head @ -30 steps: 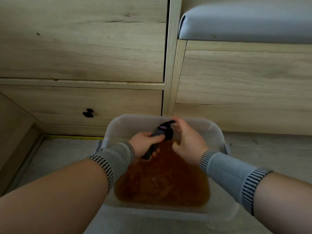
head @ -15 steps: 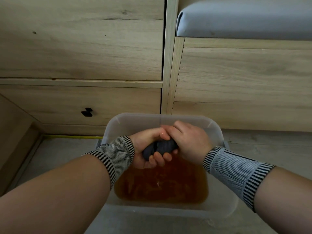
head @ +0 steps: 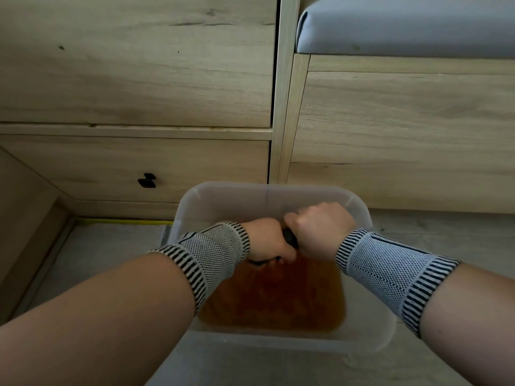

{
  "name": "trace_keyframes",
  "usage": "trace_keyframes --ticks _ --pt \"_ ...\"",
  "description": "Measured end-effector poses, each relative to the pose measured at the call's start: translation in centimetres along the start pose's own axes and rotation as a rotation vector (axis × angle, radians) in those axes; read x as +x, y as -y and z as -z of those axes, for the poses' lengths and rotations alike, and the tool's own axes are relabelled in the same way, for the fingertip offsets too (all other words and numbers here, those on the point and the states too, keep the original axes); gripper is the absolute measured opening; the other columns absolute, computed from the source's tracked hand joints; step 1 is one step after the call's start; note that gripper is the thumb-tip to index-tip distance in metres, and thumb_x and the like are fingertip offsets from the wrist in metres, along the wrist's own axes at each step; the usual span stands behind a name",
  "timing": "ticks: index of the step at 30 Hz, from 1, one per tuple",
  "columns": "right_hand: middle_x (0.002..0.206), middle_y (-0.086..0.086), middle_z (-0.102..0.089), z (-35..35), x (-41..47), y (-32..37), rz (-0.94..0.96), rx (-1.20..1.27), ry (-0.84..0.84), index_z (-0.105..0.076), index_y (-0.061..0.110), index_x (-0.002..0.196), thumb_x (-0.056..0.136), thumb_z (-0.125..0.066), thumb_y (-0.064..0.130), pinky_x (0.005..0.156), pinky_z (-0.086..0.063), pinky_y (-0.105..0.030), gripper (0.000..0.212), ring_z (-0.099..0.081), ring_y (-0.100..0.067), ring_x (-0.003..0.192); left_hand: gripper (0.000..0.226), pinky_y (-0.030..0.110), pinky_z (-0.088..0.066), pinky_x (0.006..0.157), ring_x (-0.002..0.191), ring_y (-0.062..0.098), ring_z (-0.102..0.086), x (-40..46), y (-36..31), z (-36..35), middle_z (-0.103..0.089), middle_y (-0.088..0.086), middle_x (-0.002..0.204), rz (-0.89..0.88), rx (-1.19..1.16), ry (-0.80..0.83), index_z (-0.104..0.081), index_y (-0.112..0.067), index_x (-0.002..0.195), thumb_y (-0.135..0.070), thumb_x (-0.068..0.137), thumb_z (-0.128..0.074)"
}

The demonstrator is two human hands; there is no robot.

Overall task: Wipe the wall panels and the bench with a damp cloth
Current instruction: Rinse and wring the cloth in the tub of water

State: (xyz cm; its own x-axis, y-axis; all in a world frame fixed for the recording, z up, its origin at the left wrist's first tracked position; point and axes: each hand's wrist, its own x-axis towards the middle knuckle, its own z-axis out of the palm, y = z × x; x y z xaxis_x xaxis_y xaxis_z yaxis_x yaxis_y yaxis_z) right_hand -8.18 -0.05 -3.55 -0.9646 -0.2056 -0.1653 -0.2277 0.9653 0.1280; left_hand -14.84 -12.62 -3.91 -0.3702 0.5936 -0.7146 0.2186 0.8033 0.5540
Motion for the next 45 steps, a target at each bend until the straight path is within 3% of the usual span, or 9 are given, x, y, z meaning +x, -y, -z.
trace_keyframes --ticks 5,9,18,25,31,34,37,41,45 --pt "0.105 -0.005 -0.067 -0.6 0.0 0.2 -0.07 0.019 0.085 -0.056 0.018 0.115 0.092 -0.054 0.036 0.069 -0.045 -0.035 0.029 -0.065 -0.028 0.094 0.014 0.035 -0.052 0.073 0.082 0.024 -0.061 0.9 -0.1 -1.7 -0.058 0.002 0.085 -0.093 0.291 -0.228 -0.058 -0.015 0.095 -0.023 0.089 -0.068" --pt "0.103 -0.005 -0.066 -0.6 0.4 0.5 -0.164 0.09 0.119 -0.058 0.021 0.114 0.092 -0.055 0.033 0.069 -0.044 -0.034 0.026 -0.065 -0.027 0.095 0.032 0.036 -0.054 0.082 0.093 0.025 -0.064 1.1 0.2 -1.8 -0.064 0.005 0.101 -0.097 0.261 -0.357 -0.055 -0.015 0.111 -0.025 0.086 -0.07" --pt "0.092 -0.003 -0.066 -1.7 1.2 0.3 -0.261 0.349 0.203 -0.059 0.021 0.099 0.09 -0.056 0.021 0.067 -0.049 -0.034 0.009 -0.064 -0.024 0.084 0.028 0.033 -0.049 0.071 0.09 0.027 -0.066 0.8 1.3 -2.0 -0.066 0.007 0.104 -0.171 0.425 -0.481 -0.038 -0.021 0.102 -0.031 0.091 -0.062" --pt "0.122 -0.007 -0.057 -2.5 1.1 -0.1 -0.343 0.717 0.041 -0.043 0.018 0.128 0.085 -0.067 0.013 0.088 -0.044 -0.032 0.05 -0.057 -0.026 0.111 0.034 0.025 -0.042 0.068 0.085 0.021 -0.064 0.3 2.8 -0.2 -0.066 0.001 0.099 -0.284 0.269 -0.555 -0.051 -0.025 0.121 -0.043 0.094 -0.061" --pt "0.121 -0.003 -0.063 -1.7 0.8 0.6 -0.571 1.008 -0.356 -0.039 0.027 0.14 0.087 -0.064 0.011 0.08 -0.053 -0.029 0.061 -0.065 -0.019 0.094 0.024 0.018 -0.036 0.039 0.047 0.011 -0.049 0.9 2.4 0.4 -0.059 0.004 0.07 -0.036 -0.744 -0.327 -0.057 -0.018 0.112 -0.037 0.098 -0.058" --pt "0.136 -0.004 -0.056 -1.7 0.2 1.0 -0.392 0.82 -0.418 -0.034 0.023 0.147 0.084 -0.063 0.007 0.104 -0.041 -0.028 0.071 -0.053 -0.021 0.122 0.032 0.013 -0.031 0.032 0.04 0.008 -0.045 0.3 2.5 1.1 -0.056 0.004 0.065 0.056 -1.127 -0.082 -0.06 -0.012 0.103 -0.041 0.091 -0.062" --pt "0.15 -0.012 -0.041 -3.0 0.1 0.9 -0.15 0.566 -0.502 -0.03 0.011 0.148 0.071 -0.069 -0.002 0.118 -0.023 -0.035 0.087 -0.032 -0.027 0.141 0.038 0.011 -0.027 0.029 0.037 0.005 -0.041 -0.6 2.3 1.5 -0.053 0.003 0.063 0.066 -1.22 0.209 -0.057 -0.012 0.095 -0.045 0.077 -0.061" --pt "0.152 -0.017 -0.031 -3.6 -0.2 0.2 0.057 0.496 -0.575 -0.028 0.013 0.143 0.064 -0.08 -0.001 0.11 -0.037 -0.043 0.096 -0.039 -0.038 0.135 0.037 0.009 -0.024 0.029 0.034 0.003 -0.037 -1.5 1.9 1.6 -0.049 0.001 0.06 0.058 -1.164 0.455 -0.055 -0.012 0.094 -0.046 0.08 -0.052" --pt "0.138 -0.019 -0.046 -3.4 -0.9 0.4 0.147 0.441 -0.564 -0.032 0.016 0.142 0.068 -0.082 0.009 0.092 -0.051 -0.044 0.09 -0.055 -0.038 0.119 0.04 0.01 -0.026 0.029 0.034 0.002 -0.037 -1.9 2.3 1.5 -0.048 0.001 0.06 0.087 -1.063 0.526 -0.058 -0.009 0.093 -0.046 0.081 -0.05"
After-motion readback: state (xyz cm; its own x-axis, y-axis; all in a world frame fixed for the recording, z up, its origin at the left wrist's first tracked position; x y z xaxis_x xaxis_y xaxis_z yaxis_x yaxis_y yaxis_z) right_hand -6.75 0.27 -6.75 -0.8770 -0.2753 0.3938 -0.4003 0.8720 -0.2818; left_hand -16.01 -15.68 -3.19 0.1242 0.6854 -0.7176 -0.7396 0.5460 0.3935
